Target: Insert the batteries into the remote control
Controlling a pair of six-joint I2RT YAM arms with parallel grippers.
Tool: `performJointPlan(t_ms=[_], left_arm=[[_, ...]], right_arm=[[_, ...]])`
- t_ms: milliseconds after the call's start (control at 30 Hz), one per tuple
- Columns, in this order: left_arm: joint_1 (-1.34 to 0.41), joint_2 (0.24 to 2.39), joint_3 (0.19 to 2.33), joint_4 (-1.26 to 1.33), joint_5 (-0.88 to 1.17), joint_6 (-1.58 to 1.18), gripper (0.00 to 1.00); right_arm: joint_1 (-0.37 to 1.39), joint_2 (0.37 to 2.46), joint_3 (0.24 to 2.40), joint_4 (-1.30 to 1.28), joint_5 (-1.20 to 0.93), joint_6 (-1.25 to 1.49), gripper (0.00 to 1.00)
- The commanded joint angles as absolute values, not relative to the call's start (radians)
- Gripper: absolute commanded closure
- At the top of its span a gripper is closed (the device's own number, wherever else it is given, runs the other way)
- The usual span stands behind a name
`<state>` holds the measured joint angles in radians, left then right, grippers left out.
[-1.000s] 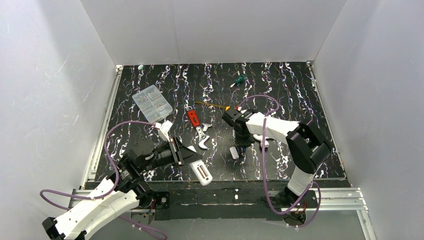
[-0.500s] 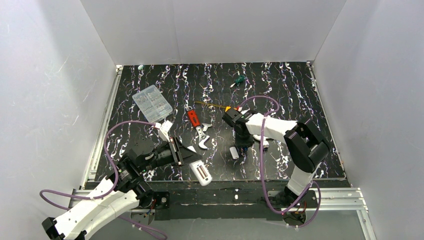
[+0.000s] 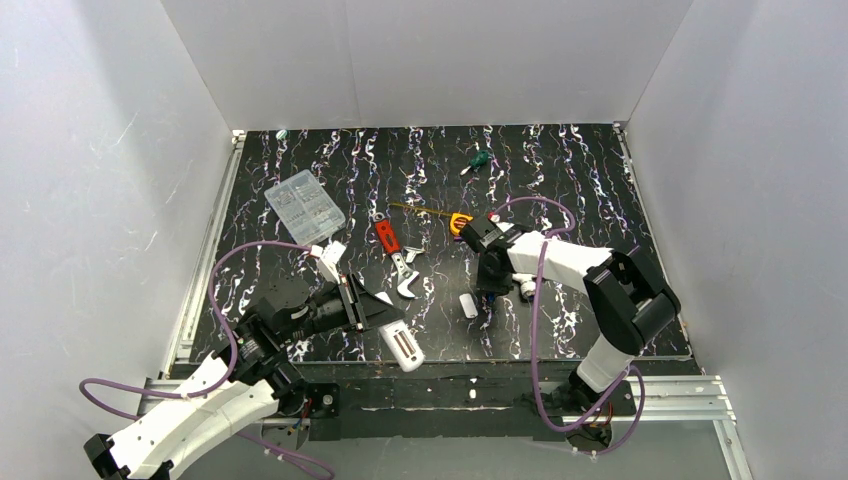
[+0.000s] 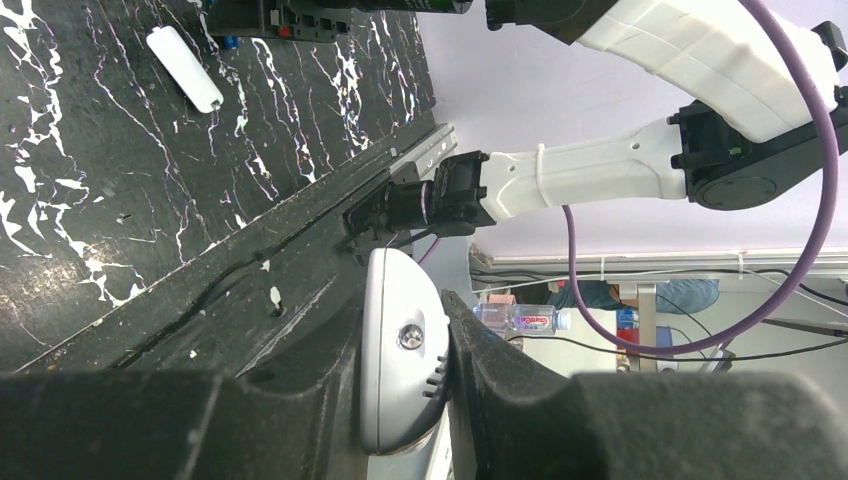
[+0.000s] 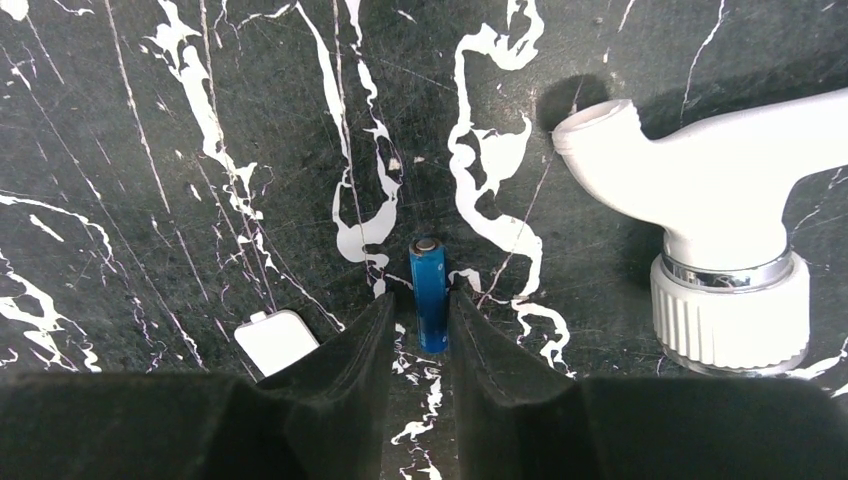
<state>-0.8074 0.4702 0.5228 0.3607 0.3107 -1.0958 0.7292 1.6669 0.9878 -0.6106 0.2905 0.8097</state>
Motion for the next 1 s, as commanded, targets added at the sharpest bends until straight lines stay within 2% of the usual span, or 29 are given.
performJointPlan(t_ms=[0, 300, 467, 567, 600, 767, 967], left_arm=[[-0.811, 0.462, 0.561, 0.401, 0.331, -1.086, 1.0], [-0.811, 0.466, 0.56, 0.4, 0.333, -1.086, 1.0], [-0.81, 0.466, 0.558, 0.402, 0.331, -1.087, 1.0], [-0.81, 0.465, 0.558, 0.403, 0.329, -1.09, 1.0], [-0.81, 0.464, 0.558, 0.4, 0.329, -1.088, 1.0], [-0.81, 0.463, 0.558, 0.393, 0.326, -1.085, 1.0], [-0.81, 0.469, 0.557, 0.39, 0.322, -1.077, 1.0]], right_arm=[[0.719, 1.719, 0.913, -0.546, 0.224, 0.841, 0.66], [0.715, 1.739, 0.901, -0.554, 0.221, 0.841, 0.75], [0.715, 1.72, 0.891, -0.541, 0.214, 0.836, 0.86], [0.715, 1.699, 0.883, -0.54, 0.216, 0.833, 0.98], [0.715, 1.683, 0.879, -0.541, 0.218, 0.832, 0.99], [0.714, 1.538, 0.868, -0.561, 0.24, 0.799, 0.99], [0.716, 1.176, 0.791, -0.468, 0.168, 0.726, 0.99]])
